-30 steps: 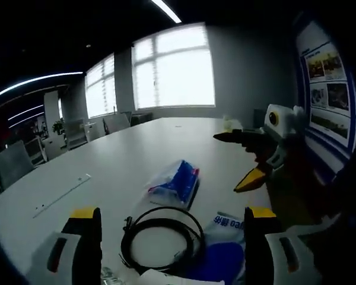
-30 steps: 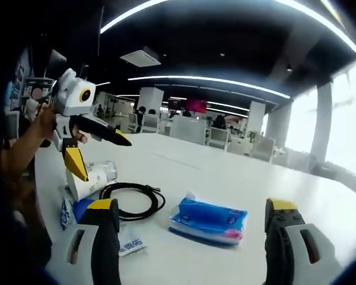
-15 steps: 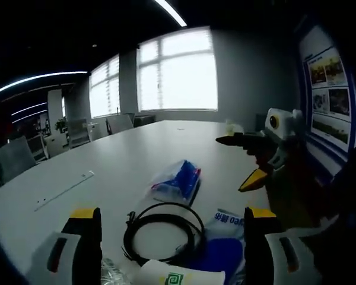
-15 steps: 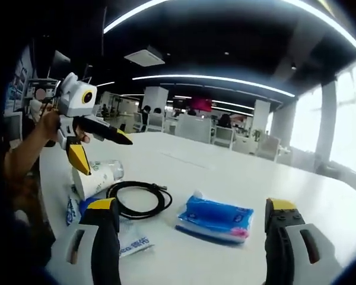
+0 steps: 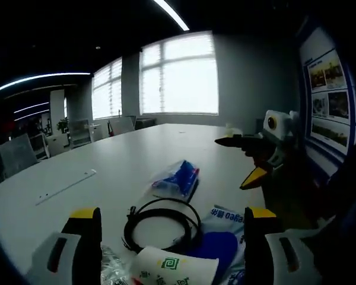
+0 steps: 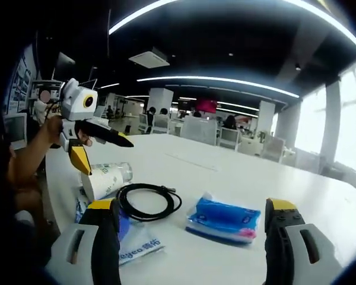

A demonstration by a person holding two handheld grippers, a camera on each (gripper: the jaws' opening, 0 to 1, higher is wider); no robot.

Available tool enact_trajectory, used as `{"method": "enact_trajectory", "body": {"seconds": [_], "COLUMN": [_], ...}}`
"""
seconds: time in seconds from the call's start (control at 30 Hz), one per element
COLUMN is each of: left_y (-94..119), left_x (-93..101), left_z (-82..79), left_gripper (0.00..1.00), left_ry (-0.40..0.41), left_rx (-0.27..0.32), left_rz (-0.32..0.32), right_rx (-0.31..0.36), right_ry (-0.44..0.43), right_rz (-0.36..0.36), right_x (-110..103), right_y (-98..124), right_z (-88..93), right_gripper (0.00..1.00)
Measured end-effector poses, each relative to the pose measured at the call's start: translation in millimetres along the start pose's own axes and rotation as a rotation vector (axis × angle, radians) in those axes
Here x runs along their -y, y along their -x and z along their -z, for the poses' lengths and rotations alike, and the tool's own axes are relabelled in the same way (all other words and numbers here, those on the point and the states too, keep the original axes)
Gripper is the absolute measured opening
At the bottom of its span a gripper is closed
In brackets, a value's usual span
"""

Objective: Arrange the tabletop items into an orderly group along one side of the table until the central work area is clear of visible clutter.

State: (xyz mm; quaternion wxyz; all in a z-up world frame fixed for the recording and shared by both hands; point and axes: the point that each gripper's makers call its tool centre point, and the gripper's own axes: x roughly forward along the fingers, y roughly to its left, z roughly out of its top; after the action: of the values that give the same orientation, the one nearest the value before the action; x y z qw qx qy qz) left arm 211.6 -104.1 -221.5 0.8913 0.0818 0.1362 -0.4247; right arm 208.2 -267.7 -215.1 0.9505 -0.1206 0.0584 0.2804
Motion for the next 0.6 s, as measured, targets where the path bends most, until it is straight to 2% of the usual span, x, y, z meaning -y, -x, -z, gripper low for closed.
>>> {"method": "enact_trajectory", "body": {"seconds": [0.5, 0.6], "left_y": [32, 41], "left_x": [0.3, -1.9], "left_z": [11.4, 9.0], "left_gripper": [1.00, 1.00], "left_ry": [-0.002, 0.011], "left_rx": [0.026, 0.059], "left_rz": [-0.015, -0.025], "right_rx": [-0.003, -0.003], "right_ry": [0.006, 0.007], "right_rz": [-0.040, -0.045], "right_x": [-18, -20], "right_y": [-1, -1], "right_z": [0.7, 1.7], "right_gripper": [1.00, 1.00]}}
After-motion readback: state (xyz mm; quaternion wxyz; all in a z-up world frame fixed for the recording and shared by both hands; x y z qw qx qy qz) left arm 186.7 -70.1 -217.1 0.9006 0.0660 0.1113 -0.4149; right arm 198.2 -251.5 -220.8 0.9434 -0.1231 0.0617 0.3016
